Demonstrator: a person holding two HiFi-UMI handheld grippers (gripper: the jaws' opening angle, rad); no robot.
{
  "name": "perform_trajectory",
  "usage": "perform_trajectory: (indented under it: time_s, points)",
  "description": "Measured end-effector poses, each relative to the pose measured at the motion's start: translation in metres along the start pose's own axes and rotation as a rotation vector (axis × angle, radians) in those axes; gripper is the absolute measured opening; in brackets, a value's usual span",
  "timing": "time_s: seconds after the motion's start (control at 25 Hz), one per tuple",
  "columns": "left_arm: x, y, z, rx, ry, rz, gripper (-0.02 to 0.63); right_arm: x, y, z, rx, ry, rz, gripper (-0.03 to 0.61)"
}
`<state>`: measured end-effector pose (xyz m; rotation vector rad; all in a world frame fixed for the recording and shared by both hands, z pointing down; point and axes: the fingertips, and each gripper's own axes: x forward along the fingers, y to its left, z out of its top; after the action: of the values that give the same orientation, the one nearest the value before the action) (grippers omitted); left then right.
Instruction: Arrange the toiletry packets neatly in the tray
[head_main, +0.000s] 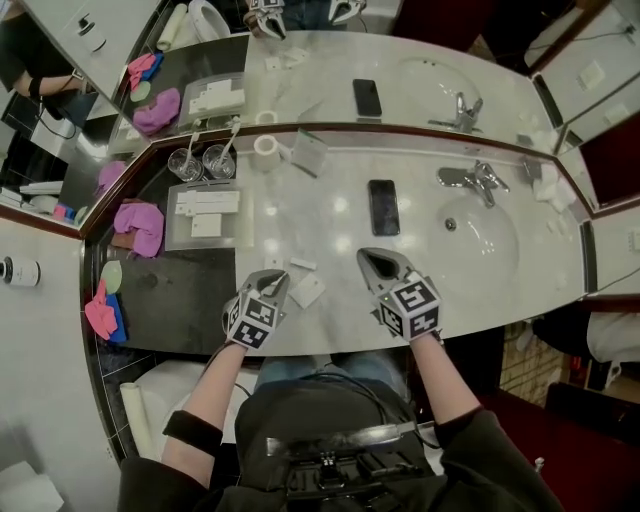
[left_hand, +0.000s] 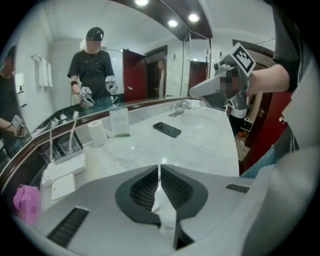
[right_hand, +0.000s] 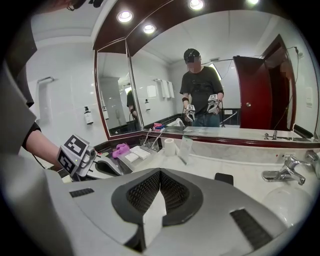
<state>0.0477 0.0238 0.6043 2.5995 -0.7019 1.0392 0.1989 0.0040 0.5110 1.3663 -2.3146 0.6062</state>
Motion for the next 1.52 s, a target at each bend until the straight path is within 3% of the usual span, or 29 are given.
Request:
perform_trajectory:
  time_s: [0.04, 0.32, 0.72, 0.92, 1.16, 1.44, 1.52]
  points:
    - [-0.009, 0.008, 0.006, -0.012, -0.025, 0.022, 0.004, 0.002, 0.001, 0.002, -0.004, 0.001, 0.003, 0.015]
    - [-0.078, 0.065, 0.025, -0.091, -0.151, 0.192, 0.0, 0.02, 0.017, 0.016, -0.039, 0.003, 0.031, 0.015]
    - [-0.161, 0.129, 0.001, -0.271, -0.266, 0.419, 0.0, 0.047, 0.043, 0.033, -0.078, -0.003, 0.072, 0.015]
    - [-0.184, 0.143, -0.01, -0.363, -0.321, 0.465, 0.0, 0.054, 0.051, 0.037, -0.092, -0.003, 0.089, 0.015]
    - [-0.188, 0.147, -0.013, -0.386, -0.338, 0.477, 0.0, 0.059, 0.052, 0.042, -0.1, 0.0, 0.096, 0.015]
    - [-0.167, 0.159, -0.031, -0.484, -0.287, 0.478, 0.006, 0.059, 0.054, 0.043, -0.101, 0.009, 0.11, 0.015]
    - [-0.157, 0.164, -0.034, -0.488, -0.255, 0.469, 0.06, 0.06, 0.051, 0.041, -0.105, 0.01, 0.105, 0.015]
